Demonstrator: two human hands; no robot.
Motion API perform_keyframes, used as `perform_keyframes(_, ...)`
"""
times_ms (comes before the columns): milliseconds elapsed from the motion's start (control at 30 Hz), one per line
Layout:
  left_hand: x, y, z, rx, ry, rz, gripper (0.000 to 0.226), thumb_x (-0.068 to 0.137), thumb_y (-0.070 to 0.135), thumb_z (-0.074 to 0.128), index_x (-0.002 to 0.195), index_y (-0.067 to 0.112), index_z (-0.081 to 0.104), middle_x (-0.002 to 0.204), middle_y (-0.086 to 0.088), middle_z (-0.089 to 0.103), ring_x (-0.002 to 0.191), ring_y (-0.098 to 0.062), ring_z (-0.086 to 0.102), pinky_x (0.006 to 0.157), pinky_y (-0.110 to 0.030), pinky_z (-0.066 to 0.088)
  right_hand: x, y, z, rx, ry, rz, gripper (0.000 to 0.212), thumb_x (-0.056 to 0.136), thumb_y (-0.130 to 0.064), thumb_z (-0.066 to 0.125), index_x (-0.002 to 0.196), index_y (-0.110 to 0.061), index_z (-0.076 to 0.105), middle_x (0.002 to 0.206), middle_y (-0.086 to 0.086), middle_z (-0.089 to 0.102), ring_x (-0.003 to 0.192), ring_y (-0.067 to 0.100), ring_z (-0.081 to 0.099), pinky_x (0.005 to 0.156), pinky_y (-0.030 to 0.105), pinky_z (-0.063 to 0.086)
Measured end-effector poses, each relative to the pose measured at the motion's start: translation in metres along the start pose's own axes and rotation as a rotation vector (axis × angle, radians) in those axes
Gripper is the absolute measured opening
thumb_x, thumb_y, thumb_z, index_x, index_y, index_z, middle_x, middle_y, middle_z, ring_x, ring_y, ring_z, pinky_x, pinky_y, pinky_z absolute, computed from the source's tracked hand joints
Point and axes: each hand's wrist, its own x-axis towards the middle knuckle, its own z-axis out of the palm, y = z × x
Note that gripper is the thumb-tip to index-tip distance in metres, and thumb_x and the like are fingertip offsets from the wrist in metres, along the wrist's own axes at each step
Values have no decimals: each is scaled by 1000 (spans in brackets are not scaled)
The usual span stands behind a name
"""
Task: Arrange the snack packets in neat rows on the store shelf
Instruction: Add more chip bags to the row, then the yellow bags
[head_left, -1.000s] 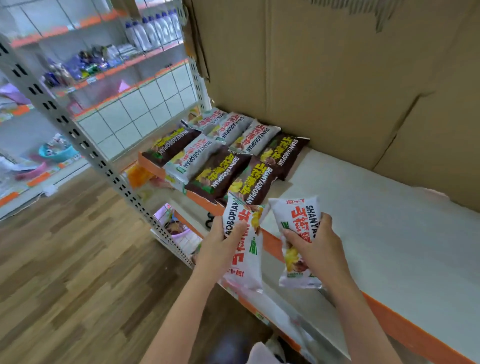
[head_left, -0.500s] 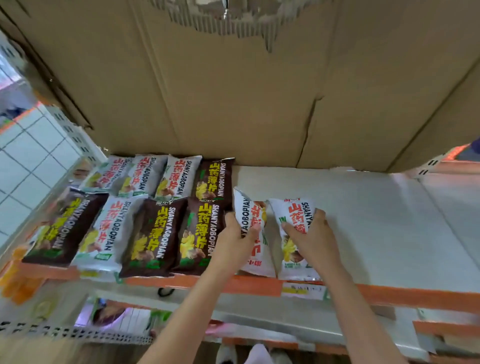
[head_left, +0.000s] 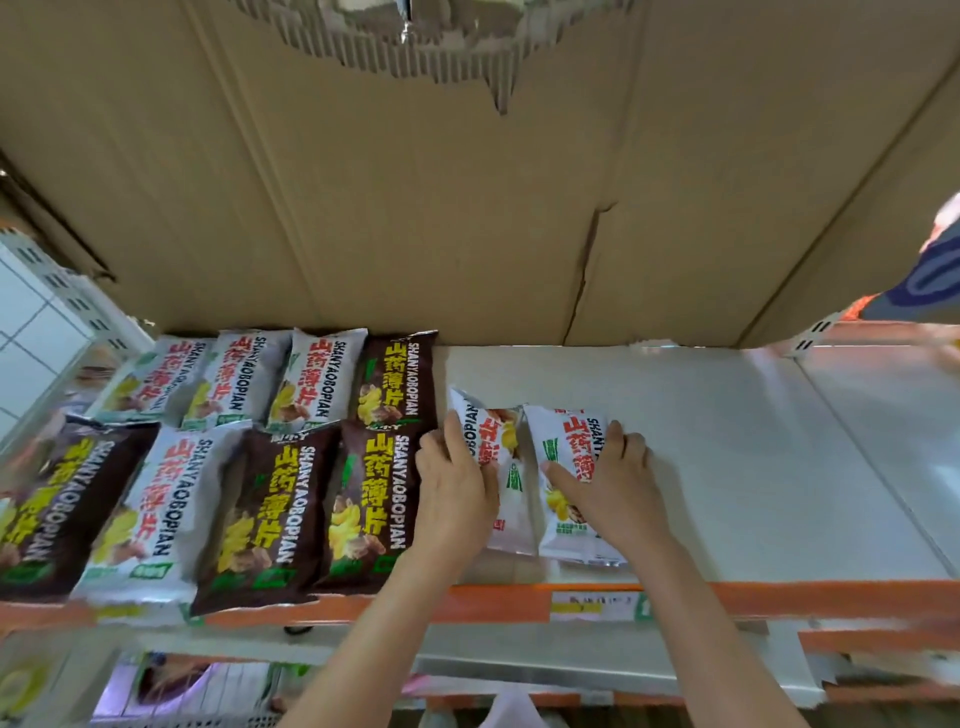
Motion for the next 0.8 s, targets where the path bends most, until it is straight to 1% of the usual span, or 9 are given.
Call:
perform_keyframes(67, 1, -3, 3, 35, 41, 30, 61, 94, 21, 47, 144, 0, 19, 129, -22, 29, 114, -37, 34, 96, -43, 37, 4, 1, -1, -40, 15, -18, 98, 81, -63, 53, 146, -3, 10, 139, 15, 25, 129, 30, 23, 103, 38, 30)
perform_keyframes(133, 2, -4, 7, 113, 128, 92, 51, 93, 25, 43, 137, 2, 34, 130, -24, 35, 113, -40, 38, 94, -47, 40, 7, 2, -1, -50, 20, -32, 98, 81, -63, 52, 146, -3, 11, 138, 15, 26, 128, 30, 23, 103, 37, 29)
perform_keyframes(233, 3, -5, 7, 254, 193, 204, 48, 79, 10, 62, 126, 6, 51, 131, -18, 43, 116, -37, 40, 97, -48, 41, 5, 5, -2, -21, 21, -47, 96, 82, -63, 51, 147, -6, 8, 139, 14, 24, 129, 28, 24, 103, 37, 31)
perform_keyframes(300, -1, -5, 6, 267, 179, 291, 51, 74, 5, 66, 123, 7, 55, 133, -13, 48, 122, -32, 38, 101, -44, 39, -2, 9, -5, 19, 40, -95, 90, 84, -60, 50, 148, -12, 8, 140, 10, 20, 130, 26, 26, 102, 37, 34)
perform_keyframes(433, -14, -11, 11, 253, 79, 314, 51, 93, 30, 36, 139, 9, 40, 150, -10, 32, 140, -21, 22, 113, -35, 19, -22, 18, -12, -43, 31, -256, 70, 89, -51, 47, 147, -29, 15, 147, 0, 8, 135, 21, 17, 106, 38, 32)
perform_keyframes(533, -16, -15, 15, 321, 5, 290, 61, 94, 45, 26, 146, 12, 27, 154, -12, 19, 144, -24, 10, 118, -35, 10, -31, 19, -11, -115, -105, -264, 78, 88, -64, 33, 146, -36, -10, 154, -10, -15, 142, 14, -4, 113, 37, 16)
perform_keyframes(633, -15, -14, 16, 379, -51, 284, 70, 89, 56, 26, 148, 19, 16, 155, -14, 10, 144, -30, 3, 115, -43, 6, -31, 21, -5, -192, -151, -250, 98, 62, -88, 3, 137, -35, -34, 145, -9, -38, 139, 11, -23, 115, 39, 0)
perform_keyframes(700, -13, -15, 16, 398, -75, 280, 72, 88, 59, 26, 148, 22, 11, 156, -13, 5, 144, -31, -2, 115, -44, 2, -29, 21, -3, -243, -158, -253, 103, 44, -91, -19, 126, -34, -45, 138, -8, -44, 133, 9, -30, 115, 42, -3)
perform_keyframes(800, -2, -13, 11, 425, -127, 276, 77, 84, 65, 15, 147, 24, 1, 156, -12, -7, 143, -29, -14, 115, -39, -7, -18, 18, -4, -262, -166, -245, 106, 40, -91, -24, 124, -29, -46, 137, -7, -44, 129, 7, -32, 115, 43, -3)
